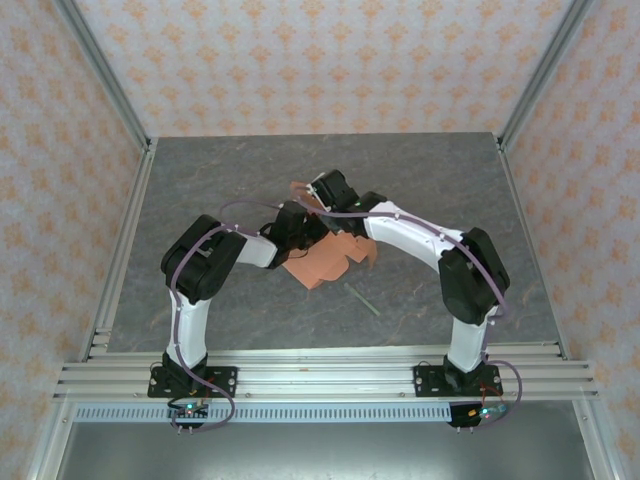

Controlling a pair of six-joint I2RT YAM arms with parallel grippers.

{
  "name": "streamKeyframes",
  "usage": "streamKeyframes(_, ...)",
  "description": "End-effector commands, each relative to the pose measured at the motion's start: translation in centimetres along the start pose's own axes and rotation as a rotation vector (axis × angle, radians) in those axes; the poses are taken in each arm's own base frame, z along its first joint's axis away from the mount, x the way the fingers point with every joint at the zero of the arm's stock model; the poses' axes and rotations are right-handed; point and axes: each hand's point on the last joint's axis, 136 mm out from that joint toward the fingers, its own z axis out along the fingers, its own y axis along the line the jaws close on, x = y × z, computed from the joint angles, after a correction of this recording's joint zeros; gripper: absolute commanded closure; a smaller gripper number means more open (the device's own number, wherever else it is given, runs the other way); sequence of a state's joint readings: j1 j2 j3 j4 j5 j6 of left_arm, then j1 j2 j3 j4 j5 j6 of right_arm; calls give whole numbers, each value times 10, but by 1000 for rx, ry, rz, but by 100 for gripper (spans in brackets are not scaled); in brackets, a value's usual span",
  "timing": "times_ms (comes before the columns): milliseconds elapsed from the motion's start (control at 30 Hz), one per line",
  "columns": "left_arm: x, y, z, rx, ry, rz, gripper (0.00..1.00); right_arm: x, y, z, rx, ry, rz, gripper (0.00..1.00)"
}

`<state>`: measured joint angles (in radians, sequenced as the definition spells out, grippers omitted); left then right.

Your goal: Fold the paper box

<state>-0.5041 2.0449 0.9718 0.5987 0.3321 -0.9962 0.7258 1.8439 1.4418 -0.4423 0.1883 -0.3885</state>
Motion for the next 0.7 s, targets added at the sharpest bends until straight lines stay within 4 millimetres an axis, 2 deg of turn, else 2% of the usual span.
streamKeyframes(0,10,24,0,-63,-12,-16,82,-2,8,7,2,8,37,100)
streamKeyframes(500,4,20,-35,-78,-45,22,71,-7,-16,6,88,12,2,100)
streamKeyframes(567,0,10,-41,-55,-57,23,69,-7,-19,5,91,10,4,100)
streamKeyframes(667,1,10,-44,-50,-54,22,66,-8,-22,4,95,8,6,100)
